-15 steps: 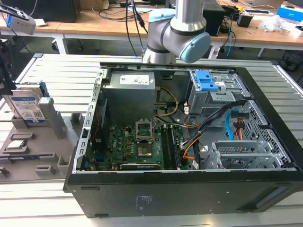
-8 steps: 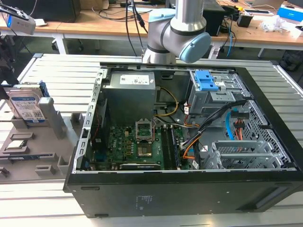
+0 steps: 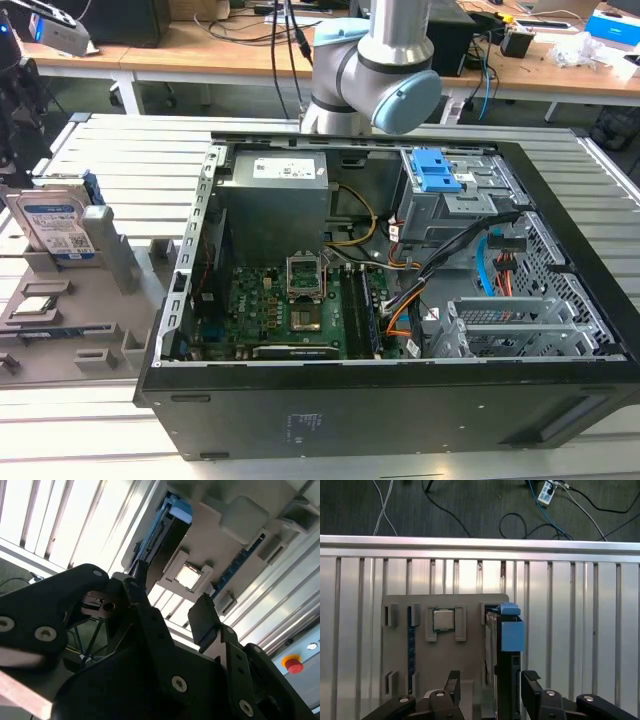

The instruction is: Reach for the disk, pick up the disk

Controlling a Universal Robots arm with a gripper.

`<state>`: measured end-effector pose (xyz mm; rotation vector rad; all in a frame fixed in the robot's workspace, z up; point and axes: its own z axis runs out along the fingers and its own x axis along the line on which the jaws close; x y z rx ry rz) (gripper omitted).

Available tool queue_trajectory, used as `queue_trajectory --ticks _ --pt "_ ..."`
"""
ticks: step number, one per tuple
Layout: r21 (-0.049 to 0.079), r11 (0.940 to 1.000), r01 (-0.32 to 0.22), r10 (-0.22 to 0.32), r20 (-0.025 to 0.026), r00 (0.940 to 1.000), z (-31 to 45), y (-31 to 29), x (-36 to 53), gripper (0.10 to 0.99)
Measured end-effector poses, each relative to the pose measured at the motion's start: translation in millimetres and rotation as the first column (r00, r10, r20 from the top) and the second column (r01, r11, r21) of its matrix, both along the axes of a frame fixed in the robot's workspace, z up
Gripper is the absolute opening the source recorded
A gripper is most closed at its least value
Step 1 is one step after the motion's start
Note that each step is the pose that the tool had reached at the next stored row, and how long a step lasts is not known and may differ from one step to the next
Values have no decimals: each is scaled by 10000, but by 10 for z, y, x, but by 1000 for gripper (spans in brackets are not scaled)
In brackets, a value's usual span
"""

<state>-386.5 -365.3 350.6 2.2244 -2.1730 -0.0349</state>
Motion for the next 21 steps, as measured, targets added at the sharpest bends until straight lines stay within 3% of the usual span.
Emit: queue_trajectory --ticks 2,7,12,17,21 --pt "-2 10000 2 -2 1 10000 0 56 -2 600" --pt "-3 10000 1 -1 1 10000 -7 90 -101 600" --pt "-3 10000 2 -2 1 10000 -14 157 -107 600" --pt "-2 10000 1 -1 1 10000 -24 178 -109 600" --pt "-3 10000 1 -1 0 10000 -86 186 -110 600"
